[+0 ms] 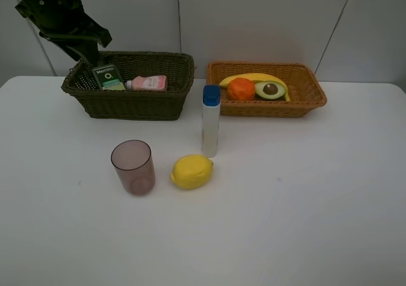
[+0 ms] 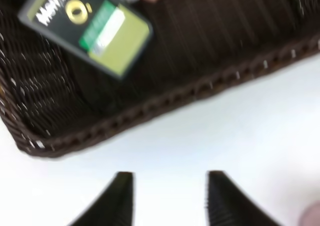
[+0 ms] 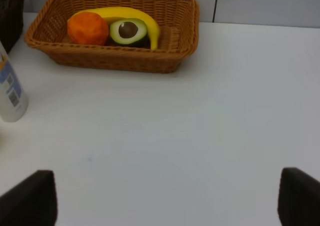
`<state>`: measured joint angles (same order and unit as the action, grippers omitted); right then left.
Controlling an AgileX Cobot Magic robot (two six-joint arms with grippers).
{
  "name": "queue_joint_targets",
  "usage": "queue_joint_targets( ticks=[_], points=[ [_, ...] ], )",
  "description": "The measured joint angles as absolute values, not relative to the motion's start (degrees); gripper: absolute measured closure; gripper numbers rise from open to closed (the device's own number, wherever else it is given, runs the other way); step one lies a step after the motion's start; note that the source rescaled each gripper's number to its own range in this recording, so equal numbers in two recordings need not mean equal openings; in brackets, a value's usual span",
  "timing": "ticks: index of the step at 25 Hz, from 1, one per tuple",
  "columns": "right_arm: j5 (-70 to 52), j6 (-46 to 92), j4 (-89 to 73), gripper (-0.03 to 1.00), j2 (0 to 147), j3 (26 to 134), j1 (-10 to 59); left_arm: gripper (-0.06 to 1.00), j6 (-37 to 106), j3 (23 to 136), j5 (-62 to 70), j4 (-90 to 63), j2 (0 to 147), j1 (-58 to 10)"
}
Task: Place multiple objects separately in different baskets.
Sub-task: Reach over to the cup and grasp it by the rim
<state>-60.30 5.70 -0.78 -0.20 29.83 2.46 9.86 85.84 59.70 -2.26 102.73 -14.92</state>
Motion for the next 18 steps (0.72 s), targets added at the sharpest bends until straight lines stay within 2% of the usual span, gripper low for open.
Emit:
queue_joint_targets(
  ticks=[2,4,8,18],
  points=[
    [-60.30,5.70,-0.78,0.07,-0.20,29.83,2.46,0.23,10.68,85.84,62.24,-3.06,102.67,-14.92],
    [-60.30,5.70,-0.78,0.07,-0.20,29.83,2.46,0.19,10.88,85.84,65.21,-4.15,102.66,-14.92],
    [-60.30,5.70,-0.78,0.07,-0.20,29.83,2.46,0.18,10.93,85.84,69.15,-6.54,102.61,-14.92],
    [-60.30,5.70,-0.83,0.07,-0.20,29.83,2.46,0.18,12.07,85.84,69.37,-13.44,100.16,-14.97]
  ],
)
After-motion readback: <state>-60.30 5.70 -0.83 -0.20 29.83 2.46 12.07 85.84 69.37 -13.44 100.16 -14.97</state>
